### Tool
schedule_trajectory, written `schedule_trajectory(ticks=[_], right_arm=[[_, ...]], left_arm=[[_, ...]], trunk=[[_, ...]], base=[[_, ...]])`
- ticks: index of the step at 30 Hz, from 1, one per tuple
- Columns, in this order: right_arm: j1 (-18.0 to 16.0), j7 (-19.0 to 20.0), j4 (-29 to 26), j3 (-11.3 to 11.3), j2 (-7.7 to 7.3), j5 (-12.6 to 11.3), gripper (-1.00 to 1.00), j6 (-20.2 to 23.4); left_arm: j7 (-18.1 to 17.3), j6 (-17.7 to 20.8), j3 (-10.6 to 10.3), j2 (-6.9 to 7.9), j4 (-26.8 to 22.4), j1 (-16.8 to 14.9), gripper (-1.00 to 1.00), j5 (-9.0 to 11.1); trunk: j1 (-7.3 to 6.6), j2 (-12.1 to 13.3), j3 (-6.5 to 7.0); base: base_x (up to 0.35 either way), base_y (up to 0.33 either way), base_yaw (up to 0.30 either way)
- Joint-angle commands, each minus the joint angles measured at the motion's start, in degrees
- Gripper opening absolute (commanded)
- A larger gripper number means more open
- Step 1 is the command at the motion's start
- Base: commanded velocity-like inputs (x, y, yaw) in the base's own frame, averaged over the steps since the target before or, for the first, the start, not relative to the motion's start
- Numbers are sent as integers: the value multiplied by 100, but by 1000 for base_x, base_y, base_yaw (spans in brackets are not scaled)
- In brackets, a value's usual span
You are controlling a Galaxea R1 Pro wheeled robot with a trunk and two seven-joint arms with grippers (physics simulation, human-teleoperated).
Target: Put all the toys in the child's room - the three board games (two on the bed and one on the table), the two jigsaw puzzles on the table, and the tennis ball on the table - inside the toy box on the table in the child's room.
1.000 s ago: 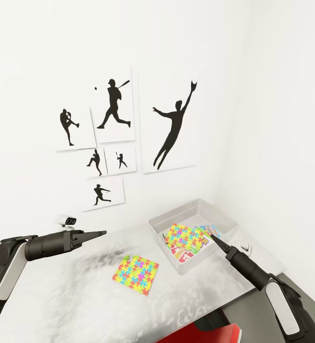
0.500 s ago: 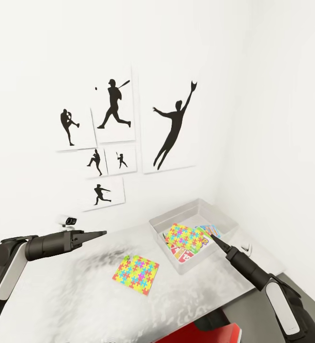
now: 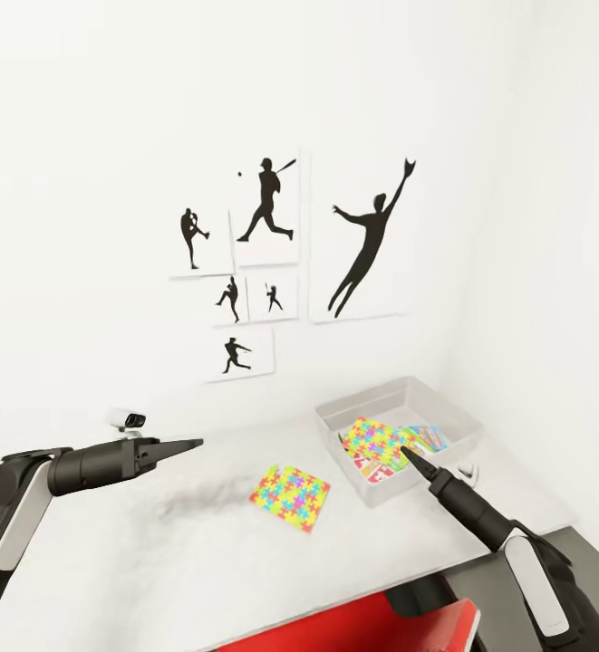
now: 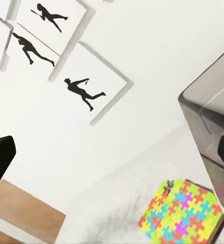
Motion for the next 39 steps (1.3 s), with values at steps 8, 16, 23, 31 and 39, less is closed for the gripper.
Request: schedule_trajectory(ticks=[8, 16, 23, 31, 39], right_arm=[[-4, 1, 0, -7, -1, -38, 100, 46], [-3, 0, 11, -10, -1, -39, 100, 46], [-4, 0, 66, -14, 6, -34, 100, 42], [-4, -14, 110, -14, 5, -36, 100, 38], [-4, -166, 214, -28, 7, -30, 100, 35]], left_arm=[[-6, 42, -2, 0, 2, -7, 100, 20], [-1, 42, -2, 0, 1, -7, 100, 20], [1, 40, 3, 0, 2, -7, 100, 20], [8, 35, -5, -4, 2, -7, 100, 20], [0, 41, 11, 33, 2, -8, 100, 29]], trunk=[[2, -14, -4], [2, -14, -3], [2, -14, -3], [2, -14, -3], [2, -14, -3]], base=[[-136, 90, 282], [-46, 253, 245], [-3, 244, 38], [0, 40, 1], [0, 57, 0]])
